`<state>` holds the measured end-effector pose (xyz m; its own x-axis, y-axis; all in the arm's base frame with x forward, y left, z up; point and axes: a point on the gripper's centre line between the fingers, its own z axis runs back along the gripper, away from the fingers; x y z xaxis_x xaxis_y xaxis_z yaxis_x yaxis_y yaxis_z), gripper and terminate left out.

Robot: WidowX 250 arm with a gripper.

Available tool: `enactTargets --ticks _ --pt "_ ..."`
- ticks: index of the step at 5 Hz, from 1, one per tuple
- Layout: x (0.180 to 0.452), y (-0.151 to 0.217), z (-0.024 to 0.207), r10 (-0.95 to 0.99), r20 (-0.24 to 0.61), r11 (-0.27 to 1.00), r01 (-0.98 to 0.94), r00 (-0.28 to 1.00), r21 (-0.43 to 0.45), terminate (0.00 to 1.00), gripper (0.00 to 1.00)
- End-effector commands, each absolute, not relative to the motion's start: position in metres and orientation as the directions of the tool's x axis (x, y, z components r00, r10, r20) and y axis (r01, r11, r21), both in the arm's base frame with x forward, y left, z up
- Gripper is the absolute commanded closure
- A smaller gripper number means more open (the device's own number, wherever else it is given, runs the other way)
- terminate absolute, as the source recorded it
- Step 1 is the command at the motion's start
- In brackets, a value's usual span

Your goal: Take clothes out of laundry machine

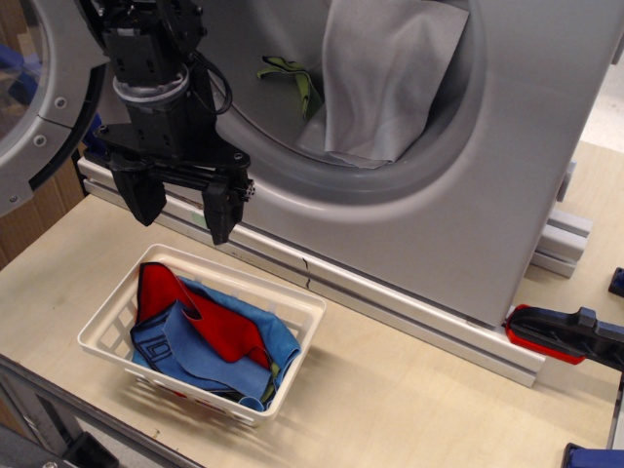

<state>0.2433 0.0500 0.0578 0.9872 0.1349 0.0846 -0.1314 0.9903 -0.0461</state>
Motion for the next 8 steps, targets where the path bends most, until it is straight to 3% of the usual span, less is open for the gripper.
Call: enactTargets --ticks 1,2,3,4,5,8 --pt "0.243 0.05 0.058 0.135 0.085 0.99 -0.131 0.987 -0.046 0.0 0.0" --pt "0.264 0.057 0.072 0.353 0.228 0.933 -0.321 0.908 -0.166 0.0 0.0" --pt "0.277 0.065 0.086 0.51 0.32 0.859 -0.455 0.799 -0.234 0.0 0.0" --pt "0.291 0.072 0.104 0.618 0.446 0.783 -0.553 0.647 -0.283 0.0 0.0" --pt "0.308 0.072 0.115 0.656 0.51 0.749 -0.56 0.557 -0.353 0.0 0.0" --pt "0.359 0.079 0.098 0.74 0.455 0.672 -0.561 0.495 -0.484 0.0 0.0"
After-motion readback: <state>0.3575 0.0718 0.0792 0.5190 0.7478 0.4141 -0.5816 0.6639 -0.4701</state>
